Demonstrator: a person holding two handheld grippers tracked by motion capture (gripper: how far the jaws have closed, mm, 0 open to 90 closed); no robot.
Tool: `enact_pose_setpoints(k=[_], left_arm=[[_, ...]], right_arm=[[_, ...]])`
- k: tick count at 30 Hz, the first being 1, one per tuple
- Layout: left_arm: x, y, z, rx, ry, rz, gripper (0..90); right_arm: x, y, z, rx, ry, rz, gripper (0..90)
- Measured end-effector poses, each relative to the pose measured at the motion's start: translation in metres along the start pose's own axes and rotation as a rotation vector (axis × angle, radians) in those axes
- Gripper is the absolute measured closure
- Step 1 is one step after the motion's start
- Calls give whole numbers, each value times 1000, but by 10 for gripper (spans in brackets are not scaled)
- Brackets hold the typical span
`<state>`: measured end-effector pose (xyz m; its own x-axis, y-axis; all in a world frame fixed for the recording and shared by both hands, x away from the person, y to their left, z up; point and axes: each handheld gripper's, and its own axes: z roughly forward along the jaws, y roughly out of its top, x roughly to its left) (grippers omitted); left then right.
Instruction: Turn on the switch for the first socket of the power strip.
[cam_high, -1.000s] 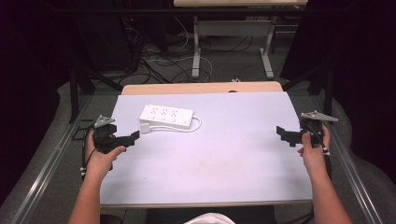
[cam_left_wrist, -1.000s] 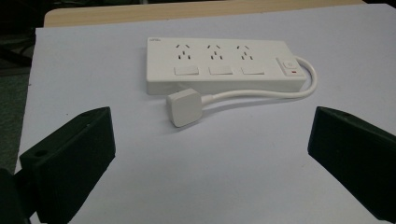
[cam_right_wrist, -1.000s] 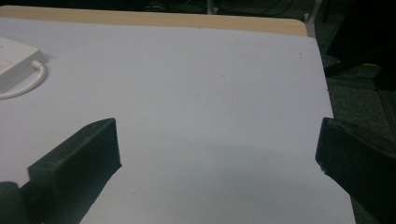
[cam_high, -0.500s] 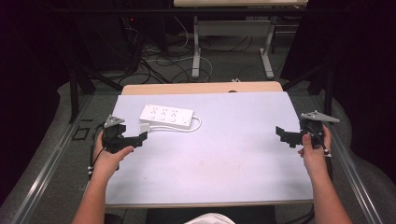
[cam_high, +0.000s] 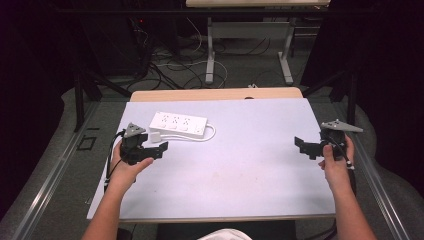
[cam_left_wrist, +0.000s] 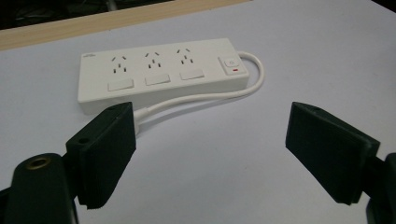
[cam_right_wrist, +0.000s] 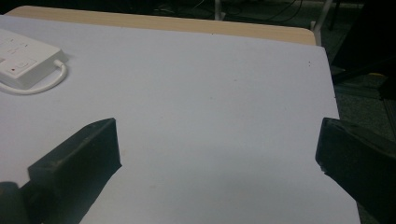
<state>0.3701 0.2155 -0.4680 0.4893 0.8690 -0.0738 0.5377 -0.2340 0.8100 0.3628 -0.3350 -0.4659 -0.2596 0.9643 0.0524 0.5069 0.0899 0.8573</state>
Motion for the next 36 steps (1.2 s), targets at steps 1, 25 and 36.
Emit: enact_pose_setpoints(k=[1, 25, 36], left_arm=[[-3, 1, 1, 4, -17, -5, 160], [-29, -3, 15, -7, -25, 21, 489], [-25, -3, 23, -17, -26, -17, 501]], right_arm=[[0, 0, 0, 2, -1, -1, 0], [7, -2, 3, 11, 9, -3, 0], [6, -2, 3, 17, 8, -17, 0]])
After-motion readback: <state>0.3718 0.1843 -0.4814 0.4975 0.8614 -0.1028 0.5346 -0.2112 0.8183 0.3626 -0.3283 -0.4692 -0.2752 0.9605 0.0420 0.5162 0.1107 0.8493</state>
